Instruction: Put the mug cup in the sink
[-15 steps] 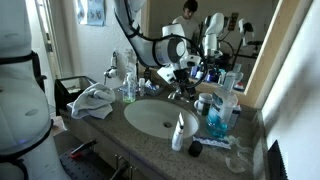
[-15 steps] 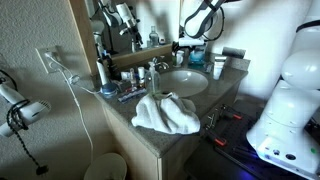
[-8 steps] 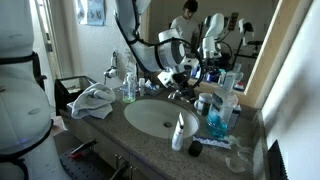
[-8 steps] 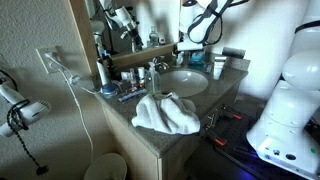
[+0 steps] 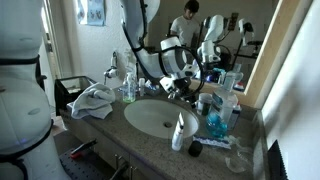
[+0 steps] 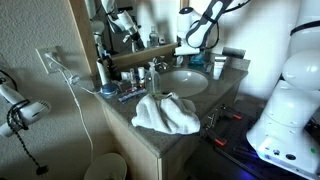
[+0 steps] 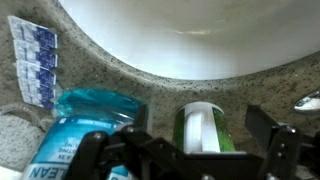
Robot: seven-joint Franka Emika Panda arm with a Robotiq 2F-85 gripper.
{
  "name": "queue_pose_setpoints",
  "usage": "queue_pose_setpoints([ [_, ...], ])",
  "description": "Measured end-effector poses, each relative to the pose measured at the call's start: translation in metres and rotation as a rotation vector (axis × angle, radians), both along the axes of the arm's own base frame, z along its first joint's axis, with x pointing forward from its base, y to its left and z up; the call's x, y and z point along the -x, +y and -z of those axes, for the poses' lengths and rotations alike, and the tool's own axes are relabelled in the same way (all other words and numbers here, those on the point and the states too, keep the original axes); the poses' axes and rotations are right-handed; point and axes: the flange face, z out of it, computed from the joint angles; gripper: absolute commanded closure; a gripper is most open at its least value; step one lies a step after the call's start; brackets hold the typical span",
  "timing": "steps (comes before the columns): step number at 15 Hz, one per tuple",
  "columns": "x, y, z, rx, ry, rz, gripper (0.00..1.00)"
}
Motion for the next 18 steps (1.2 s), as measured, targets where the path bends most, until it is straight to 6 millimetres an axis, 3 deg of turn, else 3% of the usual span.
queue_pose_setpoints([
  [5, -0.021, -0.007, 0.008, 0.015, -0.004, -0.004, 0.0],
  [6, -0.025, -0.008, 0.01, 0.018, -0.005, -0.004, 0.25],
  [8, -0.031, -0.014, 0.011, 0.031, -0.005, -0.002, 0.34],
  [16, -0.04, -0.027, 0.014, 0.066, -0.01, 0.006, 0.95],
  [18, -0.04, -0.027, 0.016, 0.067, -0.008, 0.005, 1.0],
])
